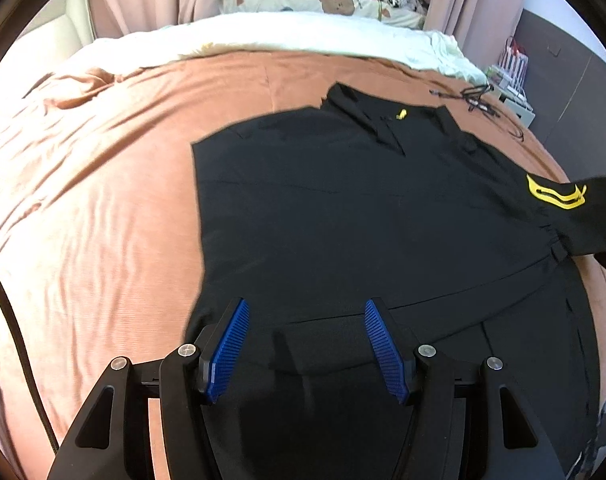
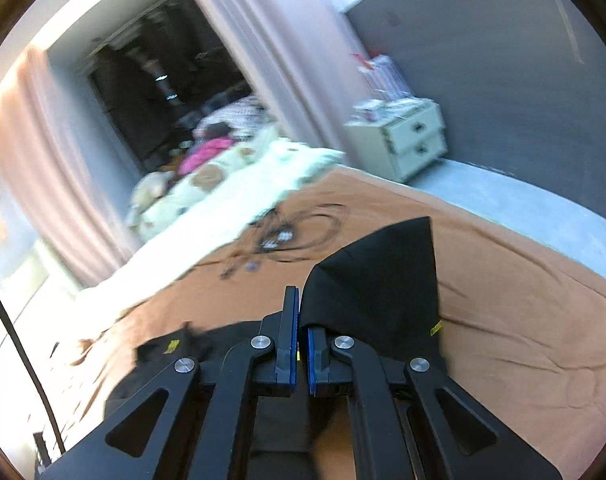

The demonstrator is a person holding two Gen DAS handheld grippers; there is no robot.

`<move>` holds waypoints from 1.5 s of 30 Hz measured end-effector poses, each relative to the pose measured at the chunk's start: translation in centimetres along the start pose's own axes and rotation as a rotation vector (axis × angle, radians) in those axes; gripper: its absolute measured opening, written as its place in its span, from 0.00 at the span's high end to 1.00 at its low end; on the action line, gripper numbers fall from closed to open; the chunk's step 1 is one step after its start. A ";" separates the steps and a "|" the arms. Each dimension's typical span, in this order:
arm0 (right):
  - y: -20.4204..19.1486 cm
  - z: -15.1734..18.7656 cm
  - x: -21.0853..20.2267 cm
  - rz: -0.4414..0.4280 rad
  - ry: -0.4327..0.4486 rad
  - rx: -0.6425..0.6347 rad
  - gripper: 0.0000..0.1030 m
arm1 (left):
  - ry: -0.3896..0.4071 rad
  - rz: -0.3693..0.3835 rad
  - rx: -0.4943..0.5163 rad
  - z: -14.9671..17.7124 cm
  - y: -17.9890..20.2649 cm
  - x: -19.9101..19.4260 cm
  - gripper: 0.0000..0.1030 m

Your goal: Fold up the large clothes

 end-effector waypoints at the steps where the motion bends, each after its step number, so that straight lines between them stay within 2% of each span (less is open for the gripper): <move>1: -1.7 -0.3 -0.1 -0.022 0.002 -0.018 1.00 | 0.006 0.001 -0.003 -0.1 -0.3 -0.6 0.39; 4: -7.2 -0.6 0.0 -0.087 -0.004 -0.074 1.00 | 0.025 0.000 -0.012 -0.6 -1.0 -2.3 0.39; 8: -12.7 0.2 0.9 -0.131 -0.034 -0.139 1.00 | 0.045 -0.003 -0.023 -1.1 -2.2 -4.3 0.39; 14: -18.8 1.8 2.6 -0.220 -0.076 -0.193 1.00 | 0.068 -0.027 -0.029 -1.3 -4.5 -6.7 0.39; 17: -18.4 2.5 2.5 -0.262 -0.100 -0.202 1.00 | 0.074 -0.040 -0.049 -1.4 -5.8 -7.5 0.39; 19: -18.5 2.3 5.5 -0.275 -0.132 -0.219 1.00 | 0.075 -0.048 -0.061 -1.3 -6.6 -7.9 0.39; 21: -19.4 3.0 6.5 -0.296 -0.158 -0.245 1.00 | 0.078 -0.062 -0.063 -1.2 -7.2 -8.2 0.39; 24: -22.1 3.7 9.2 -0.321 -0.204 -0.282 1.00 | 0.077 -0.083 -0.072 -1.0 -8.5 -8.7 0.39; 30: -24.3 7.2 15.7 -0.328 -0.364 -0.289 1.00 | 0.071 -0.113 -0.073 -0.9 -10.1 -9.3 0.39; 34: -25.8 8.8 16.6 -0.326 -0.479 -0.271 0.98 | 0.066 -0.123 -0.061 -0.7 -10.3 -9.3 0.39; 36: -25.6 9.3 16.6 -0.339 -0.523 -0.265 0.90 | 0.062 -0.120 -0.060 -0.7 -10.2 -9.1 0.39; 37: -25.5 9.3 16.4 -0.364 -0.539 -0.260 0.70 | 0.060 -0.117 -0.061 -0.6 -10.1 -9.0 0.39; 38: -25.5 9.1 16.2 -0.389 -0.555 -0.261 0.35 | 0.059 -0.114 -0.061 -0.5 -10.0 -9.0 0.39; 39: -25.4 8.9 16.2 -0.405 -0.566 -0.264 0.22 | 0.056 -0.109 -0.061 -0.5 -9.7 -8.8 0.39; 40: -25.1 8.7 15.8 -0.420 -0.574 -0.270 0.16 | 0.055 -0.103 -0.060 -0.4 -9.5 -8.7 0.39; 45: -22.1 7.6 13.4 -0.466 -0.591 -0.265 0.15 | 0.050 -0.077 -0.039 0.3 -7.7 -8.6 0.39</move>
Point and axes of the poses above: each gripper's, at about its wrist camera, not at the fingertips, and x roughly the way its jaws point, y to its right, z to its underside, the point moved 6 cm from there along x, roughly the way its jaws point, and after that the axes turned 15 degrees about -x, right-handed, at the moved point
